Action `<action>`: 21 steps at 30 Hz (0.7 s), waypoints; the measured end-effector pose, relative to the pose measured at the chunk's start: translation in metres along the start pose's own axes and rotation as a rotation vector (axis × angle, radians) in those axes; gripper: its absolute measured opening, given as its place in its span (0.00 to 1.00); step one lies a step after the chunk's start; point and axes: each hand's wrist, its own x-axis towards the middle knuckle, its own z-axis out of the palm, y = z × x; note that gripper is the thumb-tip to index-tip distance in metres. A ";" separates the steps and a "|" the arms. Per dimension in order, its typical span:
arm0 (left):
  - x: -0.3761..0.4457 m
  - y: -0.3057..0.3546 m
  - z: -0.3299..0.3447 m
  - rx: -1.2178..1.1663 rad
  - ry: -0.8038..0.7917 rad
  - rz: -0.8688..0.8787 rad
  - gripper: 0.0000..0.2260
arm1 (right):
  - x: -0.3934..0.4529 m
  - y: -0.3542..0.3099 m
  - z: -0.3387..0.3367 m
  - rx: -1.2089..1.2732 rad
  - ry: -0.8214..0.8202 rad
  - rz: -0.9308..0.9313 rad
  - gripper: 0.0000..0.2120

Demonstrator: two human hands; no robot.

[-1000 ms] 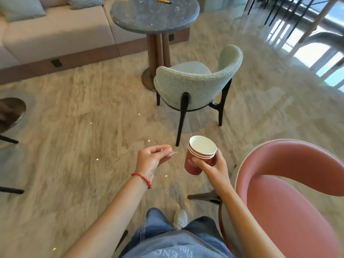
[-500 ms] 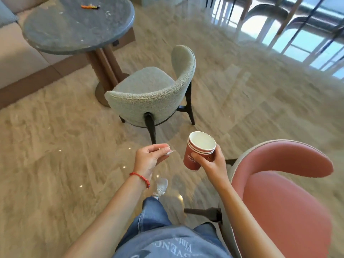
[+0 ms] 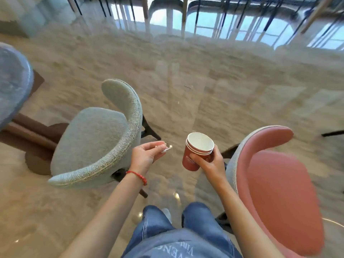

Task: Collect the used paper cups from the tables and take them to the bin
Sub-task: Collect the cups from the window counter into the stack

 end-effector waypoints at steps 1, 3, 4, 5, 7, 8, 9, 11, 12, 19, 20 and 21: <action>0.008 0.003 0.006 0.005 -0.024 -0.007 0.04 | 0.006 -0.002 -0.001 0.004 0.028 0.002 0.25; 0.025 0.008 0.019 0.018 -0.066 -0.020 0.04 | 0.019 -0.006 -0.005 0.019 0.080 0.002 0.24; 0.034 0.011 0.026 0.021 -0.086 -0.029 0.05 | 0.026 -0.008 -0.007 0.027 0.098 0.005 0.23; 0.043 0.015 0.033 0.024 -0.105 -0.036 0.05 | 0.034 -0.011 -0.010 0.036 0.111 0.007 0.23; 0.062 0.023 0.049 0.038 -0.138 -0.037 0.05 | 0.053 -0.016 -0.015 0.053 0.129 0.004 0.23; 0.071 0.026 0.057 0.048 -0.150 -0.033 0.05 | 0.064 -0.018 -0.017 0.063 0.133 0.008 0.23; 0.081 0.030 0.063 0.057 -0.158 -0.026 0.05 | 0.075 -0.020 -0.019 0.074 0.135 0.016 0.23; 0.102 0.039 0.078 0.068 -0.172 -0.005 0.05 | 0.101 -0.025 -0.023 0.082 0.143 0.013 0.23; 0.112 0.045 0.086 0.072 -0.173 0.003 0.05 | 0.116 -0.028 -0.024 0.082 0.144 0.002 0.24; 0.181 0.093 0.147 0.061 -0.151 0.017 0.04 | 0.218 -0.061 -0.041 0.099 0.121 -0.047 0.25; 0.191 0.101 0.156 0.052 -0.145 0.019 0.04 | 0.233 -0.068 -0.044 0.101 0.117 -0.049 0.25; 0.200 0.110 0.164 0.040 -0.141 0.021 0.05 | 0.247 -0.075 -0.046 0.105 0.118 -0.051 0.25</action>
